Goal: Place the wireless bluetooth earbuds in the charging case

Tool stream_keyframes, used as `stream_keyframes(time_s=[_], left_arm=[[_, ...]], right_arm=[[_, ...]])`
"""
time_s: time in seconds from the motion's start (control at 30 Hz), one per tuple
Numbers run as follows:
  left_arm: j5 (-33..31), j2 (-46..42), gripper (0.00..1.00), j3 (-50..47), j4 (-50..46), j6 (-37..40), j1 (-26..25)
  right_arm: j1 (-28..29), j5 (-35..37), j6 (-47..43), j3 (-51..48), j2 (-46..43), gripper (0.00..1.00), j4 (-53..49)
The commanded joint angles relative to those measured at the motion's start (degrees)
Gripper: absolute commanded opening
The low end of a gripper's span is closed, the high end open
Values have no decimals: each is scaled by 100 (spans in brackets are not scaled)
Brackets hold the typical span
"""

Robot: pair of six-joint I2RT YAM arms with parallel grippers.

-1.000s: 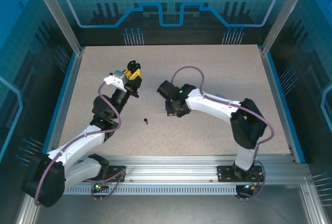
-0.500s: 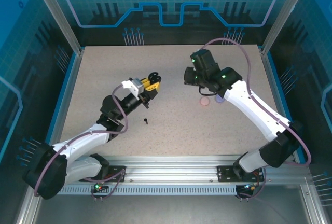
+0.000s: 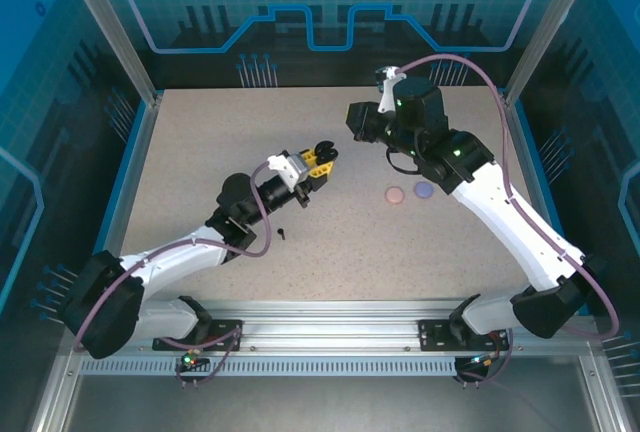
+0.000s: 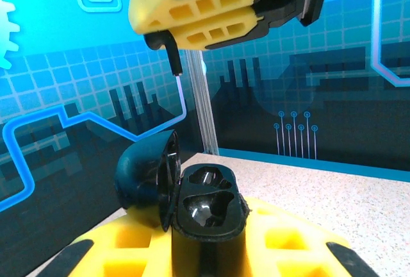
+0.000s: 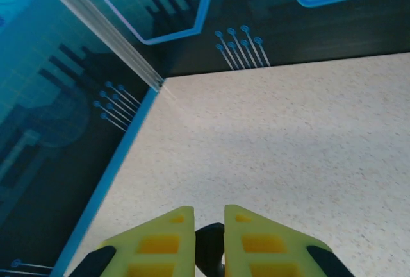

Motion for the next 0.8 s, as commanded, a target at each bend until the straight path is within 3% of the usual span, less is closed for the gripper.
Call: stream_keyframes(time_s=[0.0, 0.37, 0.77], left_arm=[[-151, 127, 0, 263, 98, 118, -55], [-259, 170, 0, 317, 260, -91, -58], [-153, 73, 0, 308, 240, -223, -85]], right_arm=[[181, -166, -169, -290, -343, 14, 574], [613, -288, -483, -1559, -1016, 13, 1830], [673, -350, -426, -2042, -983, 12, 2454]])
